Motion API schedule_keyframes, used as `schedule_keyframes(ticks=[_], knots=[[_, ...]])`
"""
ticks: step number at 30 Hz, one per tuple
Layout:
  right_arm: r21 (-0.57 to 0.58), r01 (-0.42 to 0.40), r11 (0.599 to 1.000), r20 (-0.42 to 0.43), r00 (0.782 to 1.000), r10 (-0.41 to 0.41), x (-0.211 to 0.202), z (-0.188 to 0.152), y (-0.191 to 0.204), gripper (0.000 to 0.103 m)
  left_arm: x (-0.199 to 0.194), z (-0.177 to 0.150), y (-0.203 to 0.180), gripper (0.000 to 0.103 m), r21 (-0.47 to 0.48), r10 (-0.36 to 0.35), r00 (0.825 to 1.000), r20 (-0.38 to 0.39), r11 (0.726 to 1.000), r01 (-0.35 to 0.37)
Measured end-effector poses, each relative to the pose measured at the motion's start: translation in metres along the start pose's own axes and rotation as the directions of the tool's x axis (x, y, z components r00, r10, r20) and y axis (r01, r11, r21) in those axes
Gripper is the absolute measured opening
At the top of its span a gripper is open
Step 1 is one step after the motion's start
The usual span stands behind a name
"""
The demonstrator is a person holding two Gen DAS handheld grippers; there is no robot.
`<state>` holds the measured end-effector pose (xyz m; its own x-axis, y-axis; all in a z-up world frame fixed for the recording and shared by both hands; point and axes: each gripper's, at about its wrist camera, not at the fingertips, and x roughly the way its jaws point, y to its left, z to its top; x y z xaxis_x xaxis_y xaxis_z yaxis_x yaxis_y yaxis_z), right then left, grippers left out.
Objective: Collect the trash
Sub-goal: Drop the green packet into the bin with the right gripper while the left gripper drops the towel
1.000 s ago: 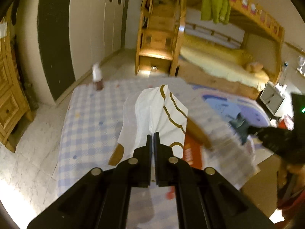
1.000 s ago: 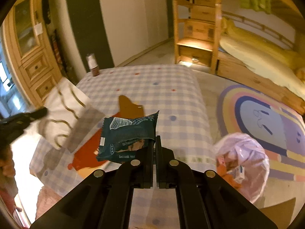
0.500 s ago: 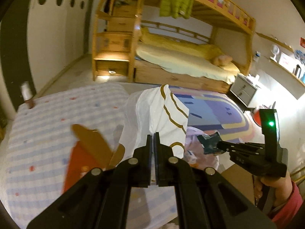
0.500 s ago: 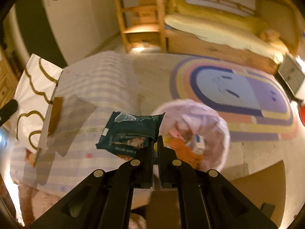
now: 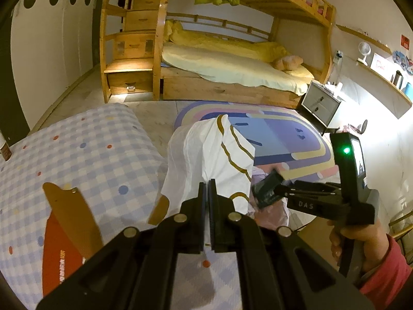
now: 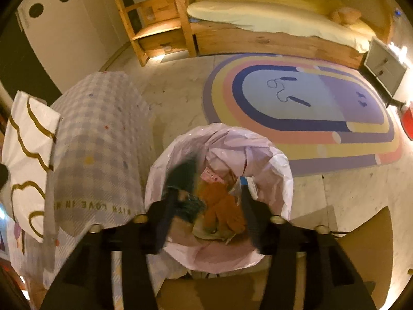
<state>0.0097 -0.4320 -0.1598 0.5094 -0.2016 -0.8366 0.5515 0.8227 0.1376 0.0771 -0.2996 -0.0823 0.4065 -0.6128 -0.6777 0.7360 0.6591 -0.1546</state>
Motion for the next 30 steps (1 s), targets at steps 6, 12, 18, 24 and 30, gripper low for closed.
schedule_keyframes(ticks=[6, 12, 18, 24, 30], knots=[[0.03, -0.007, 1.0, 0.026, 1.0, 0.006, -0.01, -0.002, -0.015, 0.083, 0.012, 0.001, -0.012, 0.0, 0.022, -0.006, 1.0, -0.02, 1.0, 0.007], [0.042, -0.052, 0.998, 0.064, 0.997, 0.049, -0.025, 0.0, -0.018, 0.085, 0.015, -0.003, -0.028, 0.0, 0.055, -0.036, 0.999, -0.028, 0.998, 0.038], [0.025, -0.028, 0.999, 0.103, 0.994, 0.025, -0.041, 0.005, -0.02, 0.085, 0.021, -0.001, -0.035, 0.0, 0.067, -0.036, 0.999, -0.037, 0.997, 0.039], [0.086, -0.011, 0.996, 0.165, 0.986, -0.003, -0.067, 0.006, -0.039, 0.085, 0.046, 0.009, -0.051, 0.001, 0.089, -0.067, 0.995, -0.073, 0.993, 0.073], [0.121, -0.01, 0.993, 0.207, 0.978, -0.016, -0.084, 0.007, -0.053, 0.085, 0.06, 0.015, -0.063, 0.055, 0.102, -0.078, 0.995, -0.065, 0.991, 0.084]])
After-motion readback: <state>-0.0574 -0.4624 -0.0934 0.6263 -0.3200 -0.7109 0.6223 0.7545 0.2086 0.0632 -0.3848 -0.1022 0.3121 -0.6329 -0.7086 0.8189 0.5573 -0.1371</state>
